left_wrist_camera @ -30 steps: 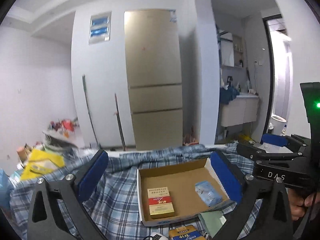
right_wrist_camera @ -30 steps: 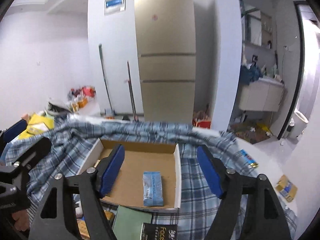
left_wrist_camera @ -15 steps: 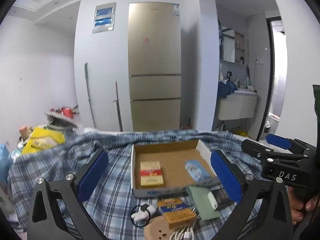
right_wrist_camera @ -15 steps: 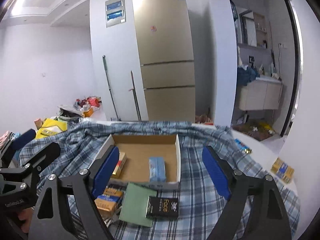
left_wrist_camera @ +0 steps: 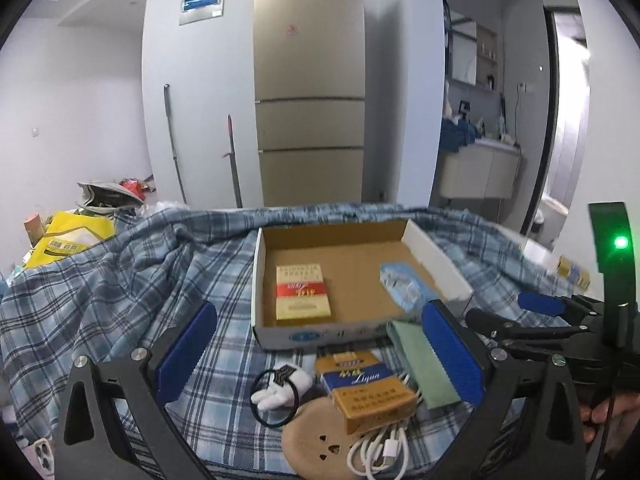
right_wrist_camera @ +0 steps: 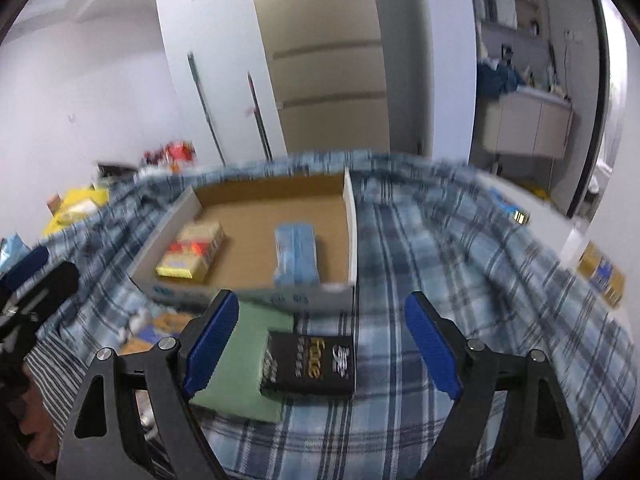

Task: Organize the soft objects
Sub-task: 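Move both tools back toward the remaining items beside the box, then grasp the Liqun pack with the left tool while the right tool grasps the black Face pack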

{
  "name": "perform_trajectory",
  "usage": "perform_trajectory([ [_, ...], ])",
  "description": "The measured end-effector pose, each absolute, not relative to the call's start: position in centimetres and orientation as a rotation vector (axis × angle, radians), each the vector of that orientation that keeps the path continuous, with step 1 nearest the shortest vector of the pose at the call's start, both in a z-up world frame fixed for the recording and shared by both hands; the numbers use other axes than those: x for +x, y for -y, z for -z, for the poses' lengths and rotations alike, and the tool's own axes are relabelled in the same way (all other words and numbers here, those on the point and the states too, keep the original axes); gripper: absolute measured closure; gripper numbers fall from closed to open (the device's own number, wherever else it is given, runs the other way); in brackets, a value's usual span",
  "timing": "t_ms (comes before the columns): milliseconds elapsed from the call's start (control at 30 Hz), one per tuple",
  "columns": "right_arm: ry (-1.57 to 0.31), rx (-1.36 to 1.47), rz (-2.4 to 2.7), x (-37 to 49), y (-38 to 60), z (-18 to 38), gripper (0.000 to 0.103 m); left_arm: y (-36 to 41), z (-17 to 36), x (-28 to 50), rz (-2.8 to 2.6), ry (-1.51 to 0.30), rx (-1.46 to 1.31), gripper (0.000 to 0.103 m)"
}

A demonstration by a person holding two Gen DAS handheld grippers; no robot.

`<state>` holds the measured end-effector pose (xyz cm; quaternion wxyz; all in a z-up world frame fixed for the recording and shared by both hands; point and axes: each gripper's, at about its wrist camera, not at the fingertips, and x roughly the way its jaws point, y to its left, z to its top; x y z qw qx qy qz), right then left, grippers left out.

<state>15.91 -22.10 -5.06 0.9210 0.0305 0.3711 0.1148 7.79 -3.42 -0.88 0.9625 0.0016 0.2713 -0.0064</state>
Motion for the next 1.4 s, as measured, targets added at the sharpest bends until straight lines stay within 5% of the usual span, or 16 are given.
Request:
perform_trajectory([
  [333, -0.947, 0.035, -0.308, 17.0, 21.0, 9.1, 0.026, 2.9, 2.2, 8.2, 0.026, -0.605, -0.021, 0.000],
  [567, -1.006, 0.027, -0.331, 17.6, 20.5, 10.0, 0.040, 3.9, 3.0, 8.4, -0.002, -0.640, 0.033, 0.000],
  [1200, -0.865, -0.021, -0.242, 15.9, 21.0, 7.6, 0.041, 5.5, 6.7, 10.4, 0.033, -0.878, 0.028, 0.000],
  [1400, -0.825, -0.075, -0.244, 15.2, 20.2, 7.1, 0.041, 5.5, 7.0, 10.4, 0.040, -0.871, 0.042, 0.014],
])
